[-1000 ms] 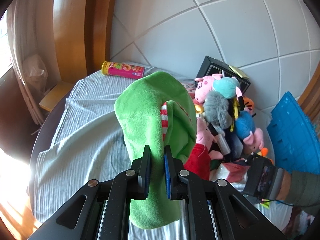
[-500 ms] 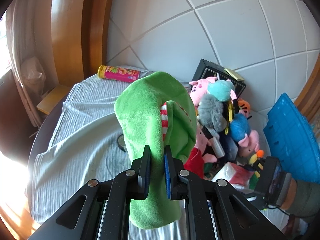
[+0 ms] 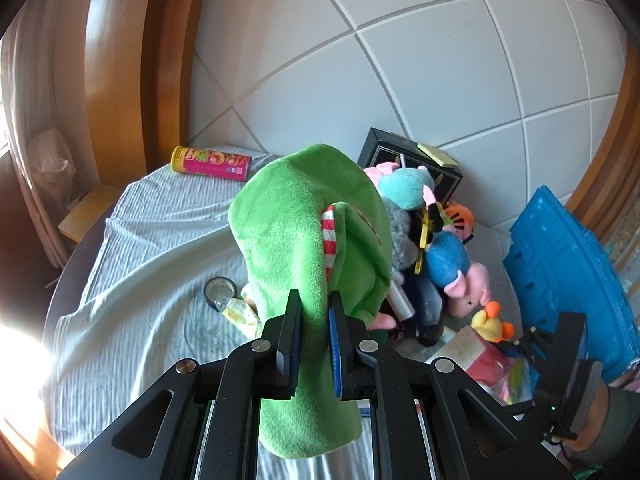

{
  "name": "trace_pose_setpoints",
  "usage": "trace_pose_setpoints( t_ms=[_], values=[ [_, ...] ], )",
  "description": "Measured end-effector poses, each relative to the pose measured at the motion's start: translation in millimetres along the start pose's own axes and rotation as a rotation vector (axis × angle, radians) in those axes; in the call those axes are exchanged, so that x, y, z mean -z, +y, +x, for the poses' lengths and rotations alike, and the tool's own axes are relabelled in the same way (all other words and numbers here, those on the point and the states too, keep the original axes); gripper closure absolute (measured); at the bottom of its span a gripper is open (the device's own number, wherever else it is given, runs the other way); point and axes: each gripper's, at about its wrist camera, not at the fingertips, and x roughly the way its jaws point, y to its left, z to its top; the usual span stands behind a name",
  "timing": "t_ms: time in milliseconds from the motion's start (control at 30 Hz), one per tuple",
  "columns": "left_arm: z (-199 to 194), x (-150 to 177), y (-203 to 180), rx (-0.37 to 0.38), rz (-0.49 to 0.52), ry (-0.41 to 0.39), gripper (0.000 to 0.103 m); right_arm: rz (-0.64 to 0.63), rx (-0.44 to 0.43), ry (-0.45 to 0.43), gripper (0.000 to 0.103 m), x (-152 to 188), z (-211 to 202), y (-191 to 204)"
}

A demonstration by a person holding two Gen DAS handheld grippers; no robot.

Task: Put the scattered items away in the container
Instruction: 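Carry the frog pouch and pink tissue pack over the blue crate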

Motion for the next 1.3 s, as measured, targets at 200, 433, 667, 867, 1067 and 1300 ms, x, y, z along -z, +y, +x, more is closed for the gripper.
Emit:
trace_pose_setpoints(
  t_ms=[200, 433, 667, 867, 1067, 1300],
  values=[
    [-8, -4, -9, 0.021, 0.018, -0.022, 0.092, 0.110, 0.012, -0.050, 0.039, -5, -51, -10],
    [-20, -12, -16, 0.032, 0.025, -0.058, 0.092, 0.210, 0.012, -0.129, 0.039, -11, -98, -23],
    [-30, -15, -27, 0.020, 0.044, -0.071, 0.092, 0.262, 0.003, -0.178, 0.038, -6, -125, -32],
    [-36, -18, -47, 0.004, 0.078, -0.079, 0.092, 0.281, 0.001, -0.216, 0.038, 4, -140, -41],
    [-45, -22, -82, 0.004, 0.105, -0.104, 0.092, 0.290, 0.002, -0.256, 0.038, 20, -164, -59],
    [-52, -26, -133, 0.017, 0.128, -0.128, 0.092, 0.340, 0.018, -0.303, 0.038, 48, -189, -98]
  ],
)
